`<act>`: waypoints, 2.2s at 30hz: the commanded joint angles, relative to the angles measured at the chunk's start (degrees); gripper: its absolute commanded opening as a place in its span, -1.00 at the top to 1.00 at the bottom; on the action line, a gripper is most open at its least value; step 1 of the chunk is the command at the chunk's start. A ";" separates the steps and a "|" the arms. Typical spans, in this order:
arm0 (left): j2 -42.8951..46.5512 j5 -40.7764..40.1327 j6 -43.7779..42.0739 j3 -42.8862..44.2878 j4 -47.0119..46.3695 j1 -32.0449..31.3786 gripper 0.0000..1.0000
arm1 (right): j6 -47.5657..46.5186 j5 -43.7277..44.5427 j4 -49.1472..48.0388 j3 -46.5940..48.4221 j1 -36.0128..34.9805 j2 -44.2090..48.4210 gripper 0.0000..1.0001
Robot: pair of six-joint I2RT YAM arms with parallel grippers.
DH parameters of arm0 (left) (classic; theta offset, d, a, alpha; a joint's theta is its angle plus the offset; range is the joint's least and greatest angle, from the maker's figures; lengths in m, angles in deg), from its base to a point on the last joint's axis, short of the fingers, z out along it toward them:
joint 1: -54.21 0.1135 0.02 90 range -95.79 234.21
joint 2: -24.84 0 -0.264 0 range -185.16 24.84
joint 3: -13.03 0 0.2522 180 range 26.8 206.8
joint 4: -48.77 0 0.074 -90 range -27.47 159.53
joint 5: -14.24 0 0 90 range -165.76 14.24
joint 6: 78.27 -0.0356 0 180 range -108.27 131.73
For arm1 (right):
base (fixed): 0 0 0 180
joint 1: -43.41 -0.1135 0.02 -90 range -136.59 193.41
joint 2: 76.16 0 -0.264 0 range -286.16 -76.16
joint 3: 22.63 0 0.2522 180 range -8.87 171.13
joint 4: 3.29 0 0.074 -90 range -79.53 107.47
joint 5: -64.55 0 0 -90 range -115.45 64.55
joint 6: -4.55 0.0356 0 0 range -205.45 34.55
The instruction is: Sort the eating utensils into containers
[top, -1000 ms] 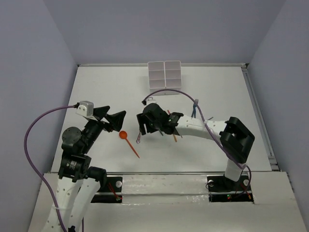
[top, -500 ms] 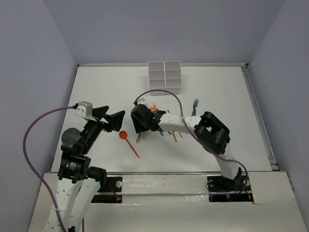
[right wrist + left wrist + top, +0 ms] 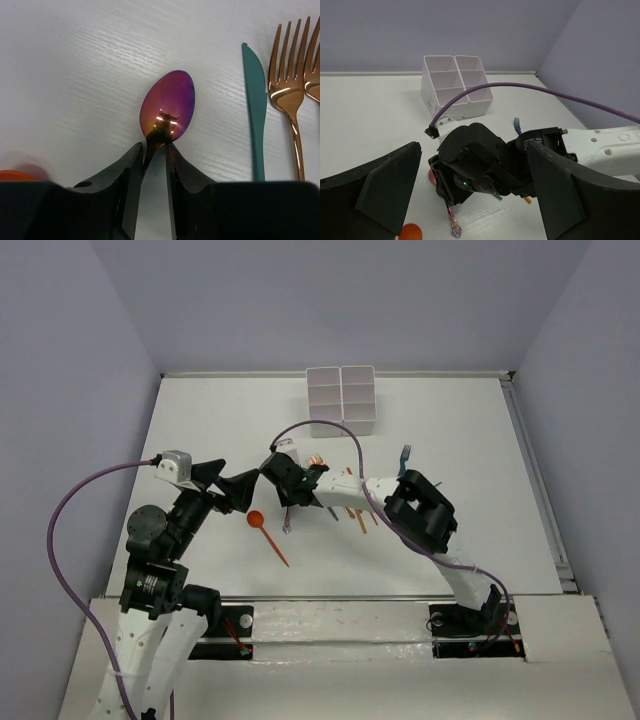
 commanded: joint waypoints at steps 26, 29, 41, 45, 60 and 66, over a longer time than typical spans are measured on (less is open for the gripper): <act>2.55 -3.38 -0.58 3.19 -1.26 -0.89 -0.98 | -16.75 -5.64 -51.49 -5.27 16.42 14.01 0.86; 2.12 -3.46 -0.85 3.11 -1.26 -0.89 -0.98 | -20.16 -7.22 -59.40 -1.67 19.94 10.59 0.86; -1.31 -3.20 -1.37 2.84 -1.26 0.69 -0.98 | -28.09 -10.48 -62.05 33.04 28.55 -16.65 0.86; -2.37 -2.24 -1.37 2.75 -1.26 2.62 -0.98 | -33.27 -11.36 -64.41 39.99 28.56 -21.85 0.86; -2.46 -0.56 -1.37 2.49 -1.78 4.38 -0.98 | -33.98 -15.49 -73.47 20.76 29.08 -15.27 0.86; -1.67 -0.65 -1.37 2.49 -1.87 4.38 -0.98 | -33.90 -18.03 -74.27 13.55 29.08 -9.47 -0.32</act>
